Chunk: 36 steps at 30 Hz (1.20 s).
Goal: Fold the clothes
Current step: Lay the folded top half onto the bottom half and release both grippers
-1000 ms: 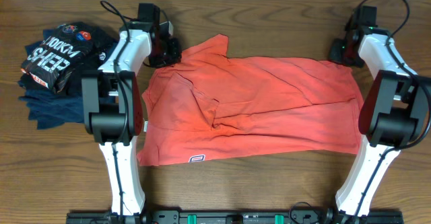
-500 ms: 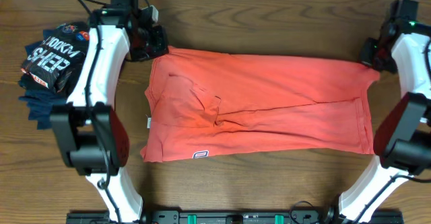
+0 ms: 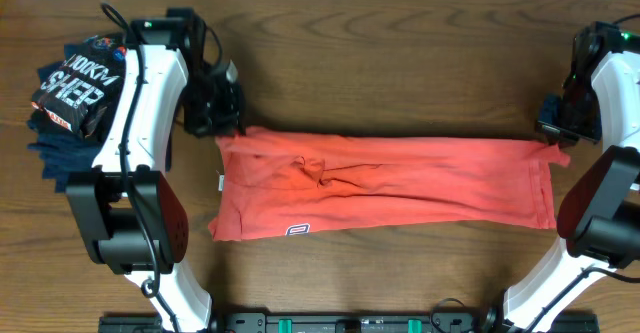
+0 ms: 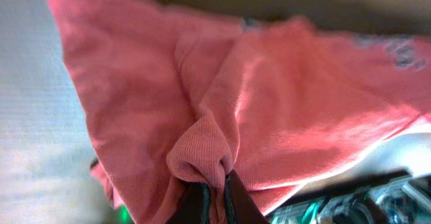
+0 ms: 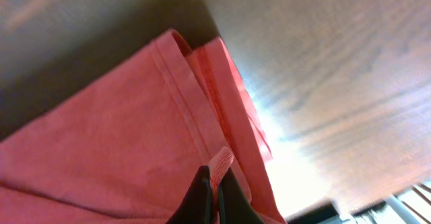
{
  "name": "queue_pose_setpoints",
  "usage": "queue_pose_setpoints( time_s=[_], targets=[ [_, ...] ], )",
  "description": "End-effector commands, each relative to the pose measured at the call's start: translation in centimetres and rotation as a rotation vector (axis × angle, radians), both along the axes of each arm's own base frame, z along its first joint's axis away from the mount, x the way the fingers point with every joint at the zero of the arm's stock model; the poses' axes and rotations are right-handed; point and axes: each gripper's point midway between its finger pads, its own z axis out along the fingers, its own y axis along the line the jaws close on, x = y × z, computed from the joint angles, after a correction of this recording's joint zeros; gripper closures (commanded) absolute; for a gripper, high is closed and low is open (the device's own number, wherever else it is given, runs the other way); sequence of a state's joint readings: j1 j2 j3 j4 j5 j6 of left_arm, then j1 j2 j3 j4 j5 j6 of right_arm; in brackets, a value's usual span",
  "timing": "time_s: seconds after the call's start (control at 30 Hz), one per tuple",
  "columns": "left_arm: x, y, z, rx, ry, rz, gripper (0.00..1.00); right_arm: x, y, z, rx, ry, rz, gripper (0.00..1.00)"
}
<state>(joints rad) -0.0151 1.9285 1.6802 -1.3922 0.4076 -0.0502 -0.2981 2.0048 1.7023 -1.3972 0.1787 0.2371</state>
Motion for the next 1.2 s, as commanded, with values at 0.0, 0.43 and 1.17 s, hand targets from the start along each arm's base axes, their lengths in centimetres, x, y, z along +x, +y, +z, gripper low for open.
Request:
queue_pose_setpoints(
  time_s=[0.0,0.43,1.17],
  targets=[
    [-1.9,1.1,-1.0,0.043,0.054,-0.039,0.94,-0.9,-1.4,1.4,-0.071,0.012,0.006,0.99],
    [-7.1,0.9,-5.2,0.042,0.239,-0.061,0.94,-4.5,-0.6,-0.7,-0.047,0.156,0.014,0.99],
    [-7.4,0.9,-5.1,0.043,0.241,-0.059,0.45,-6.7,-0.4,-3.2,0.003,0.198,-0.060,0.01]
  ],
)
